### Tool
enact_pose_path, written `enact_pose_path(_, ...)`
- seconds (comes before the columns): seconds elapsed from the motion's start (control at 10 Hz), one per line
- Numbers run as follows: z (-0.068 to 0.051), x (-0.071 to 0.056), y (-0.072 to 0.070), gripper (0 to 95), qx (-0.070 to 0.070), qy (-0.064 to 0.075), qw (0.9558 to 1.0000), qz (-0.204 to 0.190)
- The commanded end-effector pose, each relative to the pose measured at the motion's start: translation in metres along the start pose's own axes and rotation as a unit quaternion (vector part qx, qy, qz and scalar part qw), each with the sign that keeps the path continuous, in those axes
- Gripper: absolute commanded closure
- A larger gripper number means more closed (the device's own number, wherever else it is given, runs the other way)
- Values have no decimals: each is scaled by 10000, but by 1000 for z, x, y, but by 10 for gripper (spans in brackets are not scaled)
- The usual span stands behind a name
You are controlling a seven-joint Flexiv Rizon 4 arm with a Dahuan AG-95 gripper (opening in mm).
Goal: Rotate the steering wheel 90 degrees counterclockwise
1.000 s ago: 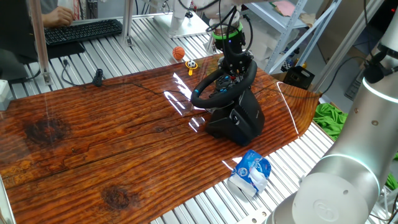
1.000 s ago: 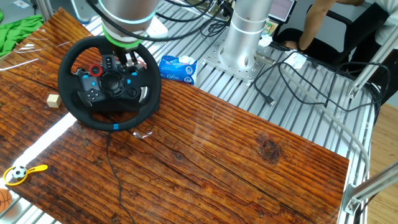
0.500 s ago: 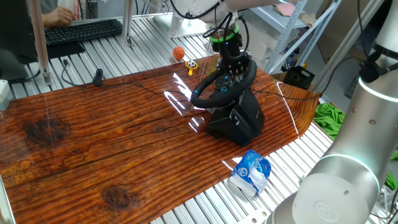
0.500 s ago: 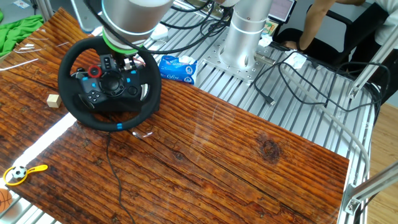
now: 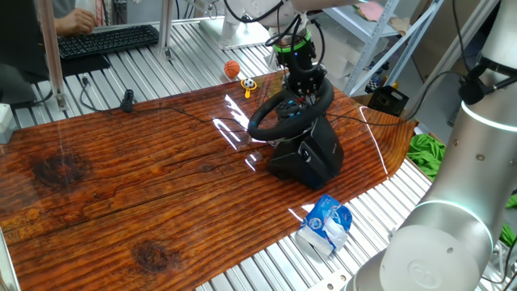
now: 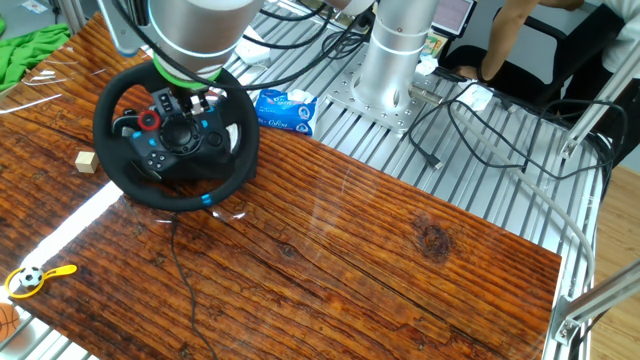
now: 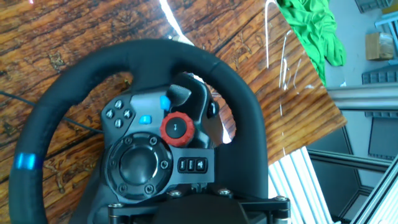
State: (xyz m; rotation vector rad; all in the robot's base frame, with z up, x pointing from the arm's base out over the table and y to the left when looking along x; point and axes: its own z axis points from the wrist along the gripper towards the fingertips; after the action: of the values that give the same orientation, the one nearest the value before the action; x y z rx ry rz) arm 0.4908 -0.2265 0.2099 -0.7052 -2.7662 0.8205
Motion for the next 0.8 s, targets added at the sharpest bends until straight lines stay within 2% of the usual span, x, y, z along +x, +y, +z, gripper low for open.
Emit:
enact_pose_path(0.1,2,-4,0,950,-11,-18,10000,-82)
enact_pose_path(0.8,3,-17,-2,950,-36,-128,9996,-245)
